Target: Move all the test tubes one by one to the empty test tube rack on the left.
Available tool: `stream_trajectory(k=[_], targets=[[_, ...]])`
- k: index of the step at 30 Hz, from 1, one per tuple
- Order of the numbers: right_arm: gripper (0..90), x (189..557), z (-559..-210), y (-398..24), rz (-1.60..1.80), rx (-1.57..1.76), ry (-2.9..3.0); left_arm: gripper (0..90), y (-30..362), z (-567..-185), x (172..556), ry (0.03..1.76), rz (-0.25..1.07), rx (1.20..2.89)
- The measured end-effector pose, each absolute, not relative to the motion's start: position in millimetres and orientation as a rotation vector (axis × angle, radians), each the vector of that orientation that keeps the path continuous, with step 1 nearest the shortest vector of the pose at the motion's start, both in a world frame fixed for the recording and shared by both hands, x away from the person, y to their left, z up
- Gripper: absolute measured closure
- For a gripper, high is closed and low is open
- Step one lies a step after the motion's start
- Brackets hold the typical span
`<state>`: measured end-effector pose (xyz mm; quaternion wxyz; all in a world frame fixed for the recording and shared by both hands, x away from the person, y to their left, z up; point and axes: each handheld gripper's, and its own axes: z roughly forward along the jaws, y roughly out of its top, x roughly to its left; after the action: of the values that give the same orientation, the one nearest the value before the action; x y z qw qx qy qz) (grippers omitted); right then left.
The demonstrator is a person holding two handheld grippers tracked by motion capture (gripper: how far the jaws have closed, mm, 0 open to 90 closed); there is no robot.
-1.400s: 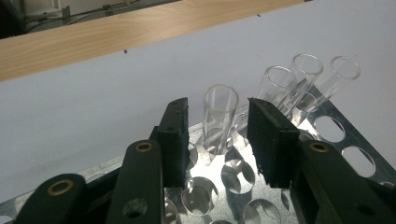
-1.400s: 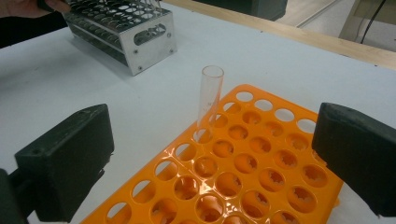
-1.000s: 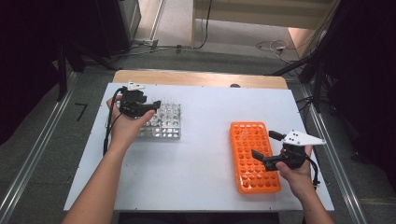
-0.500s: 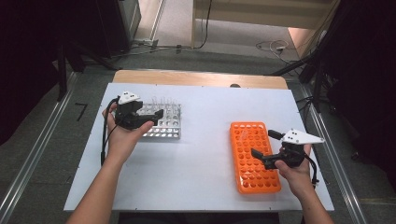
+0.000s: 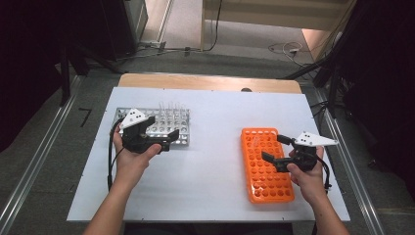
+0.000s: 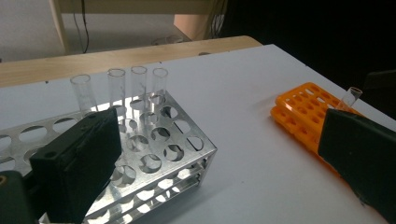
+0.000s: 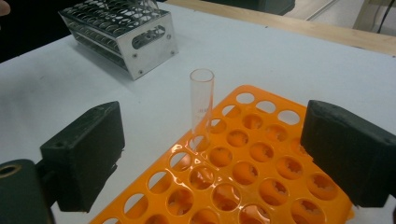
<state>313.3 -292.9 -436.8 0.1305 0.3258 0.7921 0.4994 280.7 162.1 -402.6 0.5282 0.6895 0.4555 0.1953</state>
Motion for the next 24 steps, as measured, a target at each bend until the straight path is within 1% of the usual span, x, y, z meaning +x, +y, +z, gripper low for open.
stream_trajectory(k=[3, 7, 10, 11, 13, 15, 17, 24], targets=[[12.9, 317.4, -439.7, -290.7, 1.459, 0.951, 2.322, 0.0, 158.0, -403.4, 272.8, 1.068, 0.460, 1.640], [18.2, 323.3, -441.7, -286.1, 1.454, 0.970, 2.347, 0.0, 151.4, -405.4, 266.7, 1.044, 0.451, 1.652], [26.7, 326.3, -442.0, -279.0, 1.414, 0.997, 2.351, 0.0, 146.6, -408.5, 264.4, 1.036, 0.444, 1.664], [31.0, 327.5, -442.3, -276.9, 1.399, 1.000, 2.349, 0.0, 145.0, -409.7, 263.9, 1.037, 0.439, 1.667], [35.6, 329.9, -443.5, -272.2, 1.366, 1.014, 2.358, 0.0, 142.7, -412.6, 263.9, 1.035, 0.433, 1.679], [43.8, 331.0, -445.3, -268.1, 1.342, 1.001, 2.375, 0.0, 140.6, -415.5, 263.7, 1.035, 0.424, 1.687], [48.7, 332.2, -447.9, -263.6, 1.303, 0.996, 2.405, 0.0, 138.9, -417.7, 263.5, 1.035, 0.421, 1.701], [57.6, 337.4, -455.8, -254.7, 1.219, 1.025, 2.462, 0.0, 137.3, -419.0, 262.8, 1.032, 0.421, 1.708]])
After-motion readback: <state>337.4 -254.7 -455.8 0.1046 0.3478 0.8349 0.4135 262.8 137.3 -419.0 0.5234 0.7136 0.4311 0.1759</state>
